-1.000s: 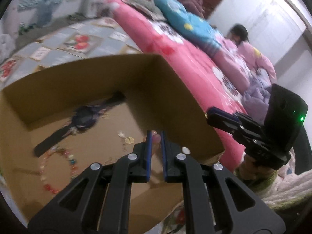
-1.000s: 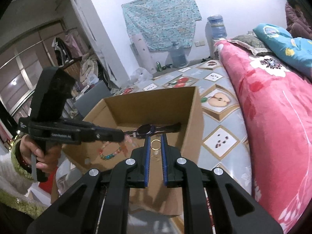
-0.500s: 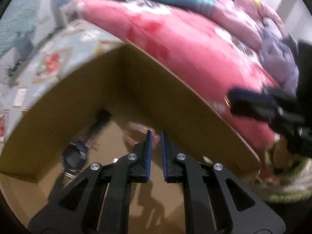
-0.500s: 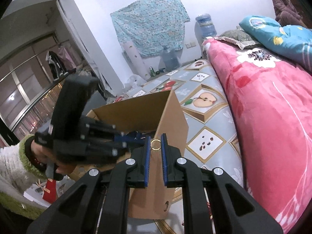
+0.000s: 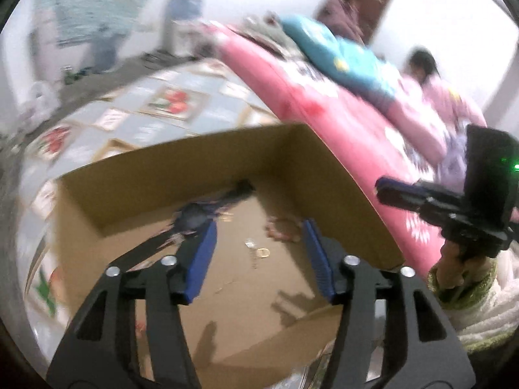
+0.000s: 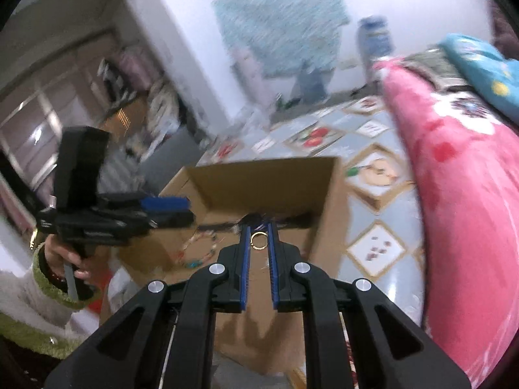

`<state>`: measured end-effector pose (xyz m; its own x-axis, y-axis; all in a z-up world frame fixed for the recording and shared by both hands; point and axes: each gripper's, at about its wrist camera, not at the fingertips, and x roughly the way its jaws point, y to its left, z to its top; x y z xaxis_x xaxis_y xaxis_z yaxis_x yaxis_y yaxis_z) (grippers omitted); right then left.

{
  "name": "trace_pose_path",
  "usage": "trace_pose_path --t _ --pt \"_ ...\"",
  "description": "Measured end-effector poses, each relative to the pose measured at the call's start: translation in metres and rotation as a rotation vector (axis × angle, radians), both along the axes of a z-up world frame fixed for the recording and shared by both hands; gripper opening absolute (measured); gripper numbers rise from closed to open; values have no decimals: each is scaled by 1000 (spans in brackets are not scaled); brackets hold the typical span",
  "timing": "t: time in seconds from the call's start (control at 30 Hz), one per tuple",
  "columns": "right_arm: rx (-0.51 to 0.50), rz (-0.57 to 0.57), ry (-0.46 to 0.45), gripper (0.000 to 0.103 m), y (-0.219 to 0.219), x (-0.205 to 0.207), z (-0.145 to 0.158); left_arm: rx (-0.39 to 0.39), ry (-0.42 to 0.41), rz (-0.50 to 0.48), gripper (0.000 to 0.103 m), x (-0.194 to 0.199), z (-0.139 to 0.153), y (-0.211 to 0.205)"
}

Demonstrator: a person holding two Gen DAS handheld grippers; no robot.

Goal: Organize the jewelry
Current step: 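Open the right gripper above the box to drop the gold ring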

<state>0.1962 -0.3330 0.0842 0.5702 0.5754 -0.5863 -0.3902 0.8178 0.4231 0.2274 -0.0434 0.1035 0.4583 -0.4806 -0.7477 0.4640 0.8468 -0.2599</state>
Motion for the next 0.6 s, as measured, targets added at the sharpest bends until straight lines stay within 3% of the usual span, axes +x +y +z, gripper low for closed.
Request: trace_pose_path --t 0.13,0.2,0.37,0.47,0.6 --pt "-75 187 193 11 48 34 -15 -79 -52 142 64 -33 10 51" --pt "-169 275 300 11 76 48 -32 -82 -79 196 65 -50 12 70" --pt "-371 391 455 11 122 66 -65 -75 -119 269 68 -84 8 108" --pt "-456 401 504 11 139 77 -75 -61 -138 300 69 -96 4 119" --pt "-493 374 482 11 158 97 -68 -87 -137 340 70 -108 -4 139"
